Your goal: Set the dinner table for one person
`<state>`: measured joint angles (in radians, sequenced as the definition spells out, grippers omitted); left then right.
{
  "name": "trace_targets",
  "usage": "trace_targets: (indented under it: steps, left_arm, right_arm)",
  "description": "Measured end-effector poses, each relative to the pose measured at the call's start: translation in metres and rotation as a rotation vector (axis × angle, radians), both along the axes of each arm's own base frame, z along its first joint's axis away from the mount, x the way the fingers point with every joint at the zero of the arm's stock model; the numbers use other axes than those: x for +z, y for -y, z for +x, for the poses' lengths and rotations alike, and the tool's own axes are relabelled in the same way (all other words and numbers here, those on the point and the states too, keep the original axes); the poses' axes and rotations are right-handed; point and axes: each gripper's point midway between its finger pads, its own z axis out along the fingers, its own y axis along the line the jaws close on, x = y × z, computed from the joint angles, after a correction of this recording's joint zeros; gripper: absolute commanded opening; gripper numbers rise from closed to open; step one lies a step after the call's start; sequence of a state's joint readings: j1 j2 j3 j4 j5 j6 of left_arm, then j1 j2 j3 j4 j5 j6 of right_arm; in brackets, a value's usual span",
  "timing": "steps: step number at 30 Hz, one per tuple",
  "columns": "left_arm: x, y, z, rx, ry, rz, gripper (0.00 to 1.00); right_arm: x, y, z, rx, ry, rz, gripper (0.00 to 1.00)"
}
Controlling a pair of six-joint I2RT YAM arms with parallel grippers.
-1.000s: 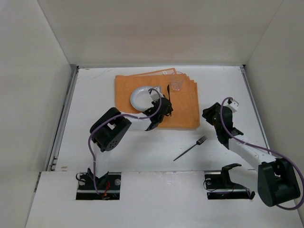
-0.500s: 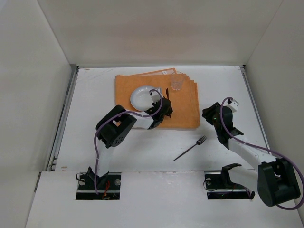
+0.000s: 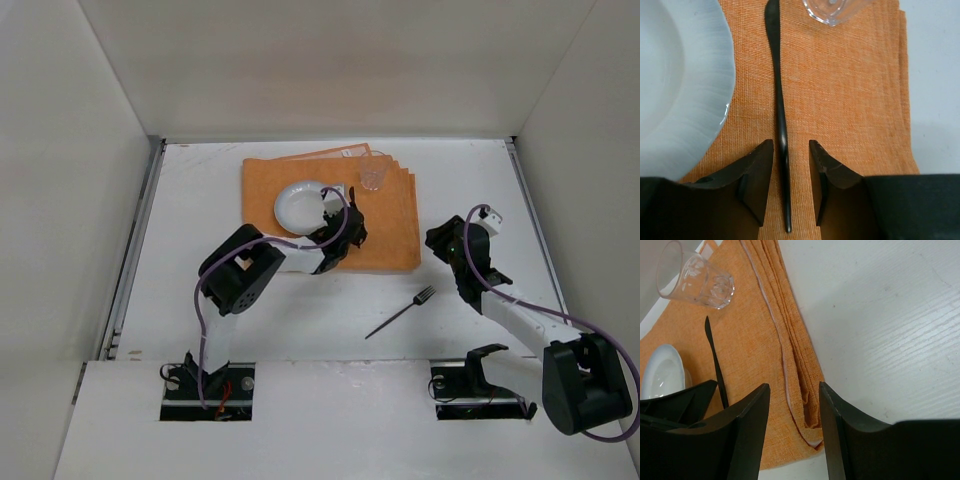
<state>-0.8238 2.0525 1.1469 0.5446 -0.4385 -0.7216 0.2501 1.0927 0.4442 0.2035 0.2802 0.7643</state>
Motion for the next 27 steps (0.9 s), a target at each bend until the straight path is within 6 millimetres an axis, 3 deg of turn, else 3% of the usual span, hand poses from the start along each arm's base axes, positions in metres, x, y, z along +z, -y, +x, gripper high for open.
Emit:
trace_targets:
  steps: [3, 6, 9, 11, 14, 18, 20, 22, 27]
  left_arm:
    - [0.025, -0.001, -0.014, -0.051, 0.04, 0.021, 0.28]
    - [0.072, 0.001, -0.038, -0.136, 0.122, 0.016, 0.25]
    - [0.125, 0.004, -0.074, -0.255, 0.23, -0.018, 0.24]
    - [0.142, 0.009, -0.105, -0.355, 0.272, -0.03, 0.27]
    - [0.127, 0.021, -0.162, -0.54, 0.277, 0.018, 0.37]
    - [0.062, 0.031, -0.252, -0.807, 0.2, 0.184, 0.45]
    - [0.043, 0.028, -0.279, -0.886, 0.18, 0.239, 0.47]
    - [0.036, 0.028, -0.289, -0.919, 0.175, 0.269, 0.48]
    - [0.019, 0.028, -0.289, -0.933, 0.169, 0.314, 0.48]
  right_arm:
    - [0.0, 0.0, 0.0, 0.0, 0.001, 0.0, 0.44]
    - [0.003, 0.0, 0.001, -0.001, 0.01, 0.005, 0.36]
    - [0.009, -0.001, 0.001, -0.002, 0.029, 0.014, 0.29]
    - [0.014, -0.001, 0.002, -0.004, 0.046, 0.022, 0.28]
    - [0.016, -0.001, 0.002, -0.006, 0.055, 0.027, 0.31]
    - [0.017, 0.0, 0.003, -0.012, 0.058, 0.033, 0.42]
    - [0.017, 0.002, 0.004, -0.018, 0.06, 0.032, 0.45]
    - [0.018, 0.006, 0.005, -0.03, 0.063, 0.034, 0.46]
    - [0.018, 0.01, 0.006, -0.042, 0.067, 0.037, 0.46]
